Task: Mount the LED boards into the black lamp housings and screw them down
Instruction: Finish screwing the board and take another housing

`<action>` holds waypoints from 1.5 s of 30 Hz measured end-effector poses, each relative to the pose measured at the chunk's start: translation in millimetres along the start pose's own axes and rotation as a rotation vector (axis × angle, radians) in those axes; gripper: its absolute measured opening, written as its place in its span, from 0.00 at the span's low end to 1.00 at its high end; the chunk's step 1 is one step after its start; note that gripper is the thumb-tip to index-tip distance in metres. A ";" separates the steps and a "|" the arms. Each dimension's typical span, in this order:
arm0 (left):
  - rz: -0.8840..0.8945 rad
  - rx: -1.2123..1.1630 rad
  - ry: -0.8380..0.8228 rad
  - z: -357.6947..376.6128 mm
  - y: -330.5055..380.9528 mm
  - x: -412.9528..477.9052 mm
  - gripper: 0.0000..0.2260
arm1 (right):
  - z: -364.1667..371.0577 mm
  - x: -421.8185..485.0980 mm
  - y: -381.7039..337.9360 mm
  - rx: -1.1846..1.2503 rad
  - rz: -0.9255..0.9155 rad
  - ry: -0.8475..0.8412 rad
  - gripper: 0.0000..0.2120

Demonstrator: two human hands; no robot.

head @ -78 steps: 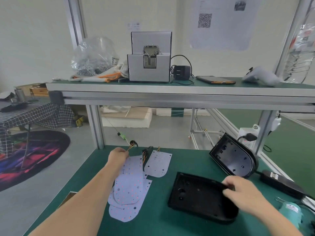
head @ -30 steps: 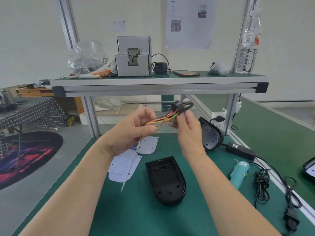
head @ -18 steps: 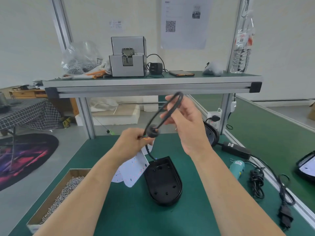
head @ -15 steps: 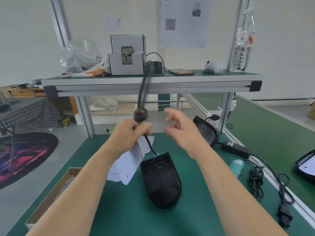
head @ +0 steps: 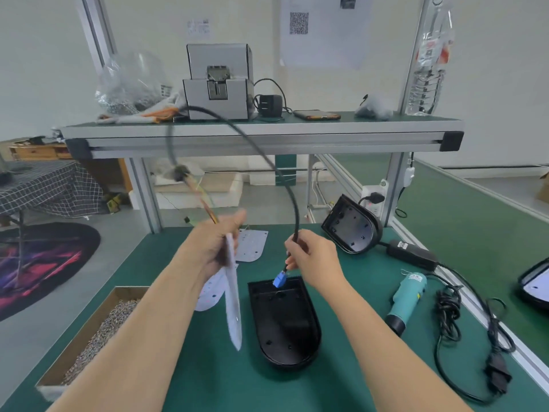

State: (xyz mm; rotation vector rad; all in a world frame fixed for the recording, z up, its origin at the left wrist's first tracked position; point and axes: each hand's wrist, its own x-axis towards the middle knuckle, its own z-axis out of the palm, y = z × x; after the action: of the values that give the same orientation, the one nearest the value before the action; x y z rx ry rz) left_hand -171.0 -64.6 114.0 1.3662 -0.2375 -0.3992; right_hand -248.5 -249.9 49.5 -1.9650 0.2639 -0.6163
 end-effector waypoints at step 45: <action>0.075 0.488 -0.266 11.4 -22.7 5.9 0.07 | -33.2 -36.7 -24.7 0.121 -0.276 0.084 0.22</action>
State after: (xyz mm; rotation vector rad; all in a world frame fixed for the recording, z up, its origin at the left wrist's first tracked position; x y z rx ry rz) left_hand -173.2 -80.8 93.6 1.7744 -0.6364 -0.4795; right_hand -299.1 -248.1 71.8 -1.8749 0.0050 -0.8736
